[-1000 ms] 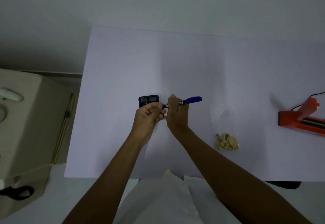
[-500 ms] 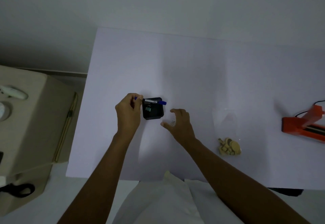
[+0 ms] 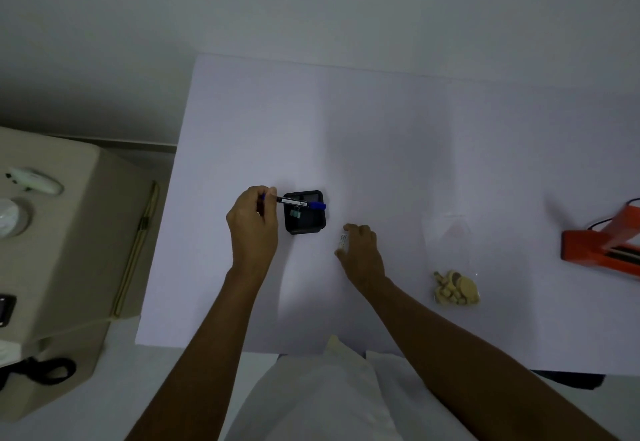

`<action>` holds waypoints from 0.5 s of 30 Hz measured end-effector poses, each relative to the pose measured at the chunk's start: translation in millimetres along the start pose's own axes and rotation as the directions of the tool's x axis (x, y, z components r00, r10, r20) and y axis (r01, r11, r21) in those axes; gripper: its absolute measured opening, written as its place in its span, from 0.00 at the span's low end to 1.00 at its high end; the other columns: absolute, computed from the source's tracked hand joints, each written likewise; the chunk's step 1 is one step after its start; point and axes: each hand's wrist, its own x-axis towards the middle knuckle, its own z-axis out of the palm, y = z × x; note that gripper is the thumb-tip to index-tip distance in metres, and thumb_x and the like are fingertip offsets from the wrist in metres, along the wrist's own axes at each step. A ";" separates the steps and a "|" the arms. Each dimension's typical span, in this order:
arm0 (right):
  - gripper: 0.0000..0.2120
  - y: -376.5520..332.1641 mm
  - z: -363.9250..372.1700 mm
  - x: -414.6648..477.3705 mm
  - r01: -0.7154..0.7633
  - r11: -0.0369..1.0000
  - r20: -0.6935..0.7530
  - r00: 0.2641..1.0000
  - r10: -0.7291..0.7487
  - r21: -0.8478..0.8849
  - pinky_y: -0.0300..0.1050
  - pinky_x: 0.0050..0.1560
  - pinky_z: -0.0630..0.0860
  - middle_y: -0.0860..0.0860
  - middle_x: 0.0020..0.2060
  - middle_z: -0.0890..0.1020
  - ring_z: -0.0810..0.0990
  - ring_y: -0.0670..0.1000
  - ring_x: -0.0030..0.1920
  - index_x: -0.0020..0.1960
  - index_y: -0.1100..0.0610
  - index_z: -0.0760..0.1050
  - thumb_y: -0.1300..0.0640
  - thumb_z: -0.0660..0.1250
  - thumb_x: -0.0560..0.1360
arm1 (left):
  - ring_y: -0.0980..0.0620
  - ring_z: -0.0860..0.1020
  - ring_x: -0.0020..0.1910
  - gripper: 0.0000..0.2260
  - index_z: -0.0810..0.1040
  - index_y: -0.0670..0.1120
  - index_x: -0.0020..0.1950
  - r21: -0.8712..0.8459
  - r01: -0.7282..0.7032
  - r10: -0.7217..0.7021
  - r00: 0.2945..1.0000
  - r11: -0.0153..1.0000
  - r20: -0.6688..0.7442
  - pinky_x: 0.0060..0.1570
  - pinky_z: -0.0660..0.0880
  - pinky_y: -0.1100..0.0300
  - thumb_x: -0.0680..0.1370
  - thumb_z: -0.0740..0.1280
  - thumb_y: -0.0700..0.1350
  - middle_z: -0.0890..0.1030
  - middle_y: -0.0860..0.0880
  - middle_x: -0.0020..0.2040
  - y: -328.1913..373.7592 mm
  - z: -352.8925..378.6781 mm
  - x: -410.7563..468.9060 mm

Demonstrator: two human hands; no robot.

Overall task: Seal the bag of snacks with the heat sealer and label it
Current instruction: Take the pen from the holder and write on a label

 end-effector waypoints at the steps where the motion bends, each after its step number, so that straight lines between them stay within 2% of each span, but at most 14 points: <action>1: 0.25 0.0 0.0 0.0 0.009 1.000 0.002 1.000 -0.009 -0.006 0.52 0.56 0.78 0.59 0.62 0.72 0.69 0.57 0.63 0.69 0.60 0.69 0.62 0.71 0.74 | 0.50 0.76 0.34 0.08 0.79 0.41 0.45 0.002 -0.001 0.001 1.000 1.000 -0.008 0.34 0.70 0.68 0.81 0.64 0.43 0.79 0.47 0.36 -0.4 -0.6 -0.6; 7: 0.18 0.9 2.2 4.2 0.028 0.999 0.040 0.999 -0.027 -0.027 0.44 0.48 0.72 0.58 0.56 0.75 0.73 0.56 0.56 0.64 0.60 0.73 0.65 0.68 0.75 | 0.51 0.76 0.35 0.07 0.79 0.41 0.46 0.050 -0.023 0.023 1.000 0.998 0.016 0.36 0.75 0.60 0.80 0.66 0.43 0.79 0.48 0.38 -8.0 1.2 -7.8; 11: 0.06 2.0 1.6 5.8 0.033 0.999 0.059 0.998 -0.032 -0.020 0.40 0.39 0.70 0.55 0.45 0.74 0.72 0.48 0.43 0.50 0.62 0.77 0.69 0.66 0.75 | 0.53 0.76 0.37 0.07 0.79 0.42 0.47 0.122 -0.041 0.026 0.992 0.992 0.123 0.37 0.75 0.59 0.80 0.65 0.45 0.80 0.48 0.40 -15.9 10.5 -14.2; 13: 0.07 4.7 0.4 6.0 0.020 0.999 0.059 0.998 -0.023 0.043 0.41 0.36 0.69 0.52 0.40 0.75 0.71 0.43 0.34 0.41 0.59 0.76 0.69 0.65 0.75 | 0.54 0.77 0.37 0.07 0.79 0.43 0.47 0.146 -0.073 0.043 0.979 0.987 0.199 0.37 0.75 0.61 0.80 0.66 0.46 0.81 0.48 0.40 -18.3 17.6 -19.2; 15: 0.08 4.6 -2.3 4.1 -0.018 0.991 0.073 0.997 0.008 0.134 0.40 0.35 0.69 0.52 0.36 0.78 0.72 0.43 0.32 0.38 0.59 0.75 0.66 0.67 0.75 | 0.53 0.77 0.38 0.07 0.79 0.43 0.47 0.164 -0.099 0.056 0.967 0.982 0.249 0.38 0.76 0.60 0.79 0.67 0.46 0.81 0.47 0.41 -19.4 23.9 -24.4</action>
